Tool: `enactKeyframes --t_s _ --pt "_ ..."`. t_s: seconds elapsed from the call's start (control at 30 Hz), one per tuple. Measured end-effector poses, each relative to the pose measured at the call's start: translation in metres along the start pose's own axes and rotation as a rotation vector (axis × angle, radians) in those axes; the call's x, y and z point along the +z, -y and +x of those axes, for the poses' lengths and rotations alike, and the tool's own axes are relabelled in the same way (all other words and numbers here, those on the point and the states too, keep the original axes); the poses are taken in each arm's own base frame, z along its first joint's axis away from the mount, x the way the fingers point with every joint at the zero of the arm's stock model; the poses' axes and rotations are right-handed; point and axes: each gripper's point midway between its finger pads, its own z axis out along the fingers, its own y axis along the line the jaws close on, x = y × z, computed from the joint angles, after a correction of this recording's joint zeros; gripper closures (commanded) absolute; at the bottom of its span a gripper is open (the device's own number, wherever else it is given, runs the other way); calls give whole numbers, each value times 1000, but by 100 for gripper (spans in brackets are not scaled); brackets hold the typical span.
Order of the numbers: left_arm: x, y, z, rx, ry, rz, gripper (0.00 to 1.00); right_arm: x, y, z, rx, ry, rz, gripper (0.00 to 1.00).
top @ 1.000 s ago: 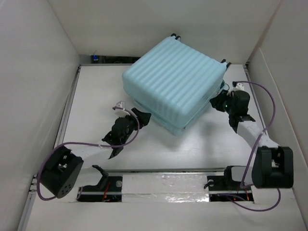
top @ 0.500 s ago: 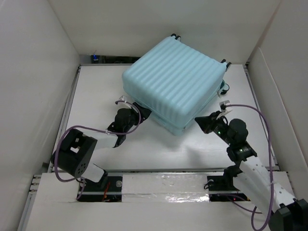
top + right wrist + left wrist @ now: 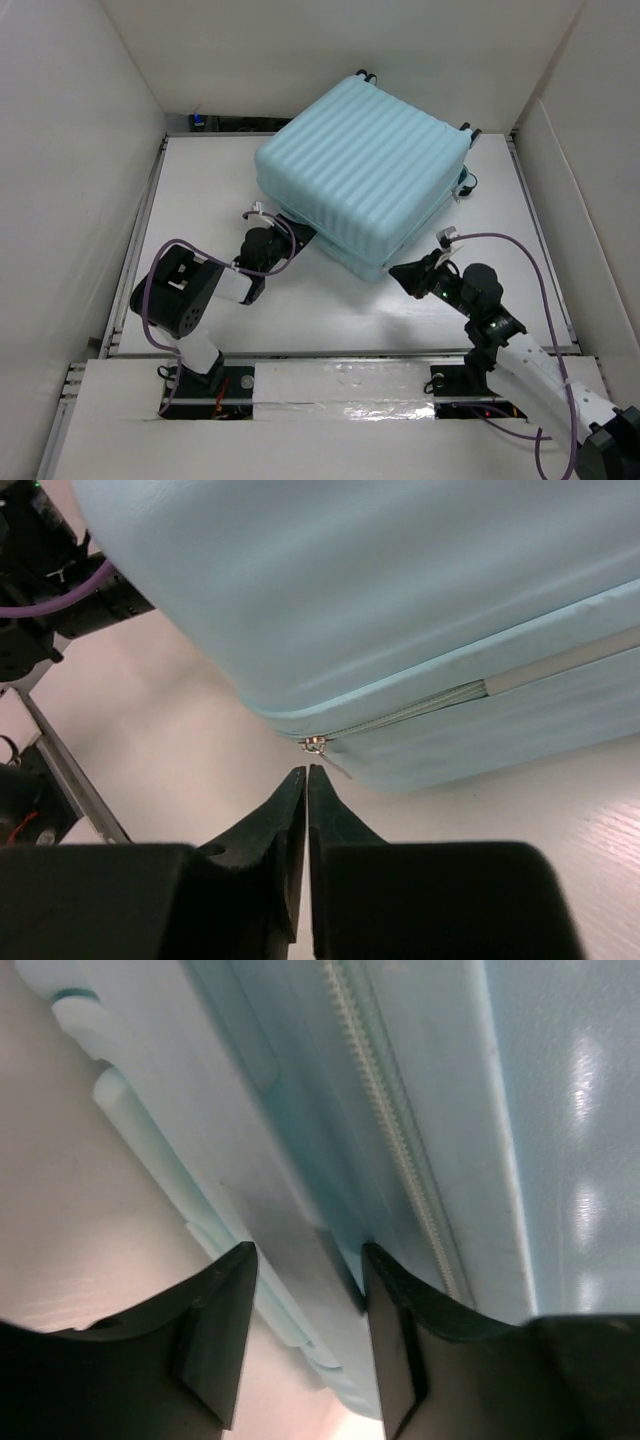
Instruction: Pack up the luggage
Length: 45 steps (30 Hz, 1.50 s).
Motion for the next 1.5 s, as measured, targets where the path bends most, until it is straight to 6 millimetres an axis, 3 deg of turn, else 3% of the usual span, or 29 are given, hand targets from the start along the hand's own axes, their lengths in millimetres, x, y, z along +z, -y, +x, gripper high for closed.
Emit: enactKeyframes --t_s 0.1,0.23,0.37,0.4,0.63,0.87,1.13,1.2,1.5 --pt "1 2 -1 -13 14 27 63 -1 -4 7 -3 -4 -18 59" --pt "2 3 -2 -41 31 50 71 2 1 16 0 -18 -5 51" --pt "1 1 -4 -71 52 56 89 9 8 21 4 -34 17 50" --pt "1 1 -4 -76 54 59 100 11 11 23 6 -38 25 50" --pt "-3 -2 -5 -86 65 63 100 28 24 35 5 -78 65 54" --pt "-17 -10 -13 -64 115 50 100 41 11 43 -13 -87 40 56" --pt "-33 -16 -12 -32 161 33 100 45 -5 55 -34 -83 56 87" --pt "-38 -17 -10 -29 166 32 100 43 -12 60 -25 -85 43 100" --pt "-48 -14 1 -3 189 31 100 33 -48 75 -29 -82 54 100"
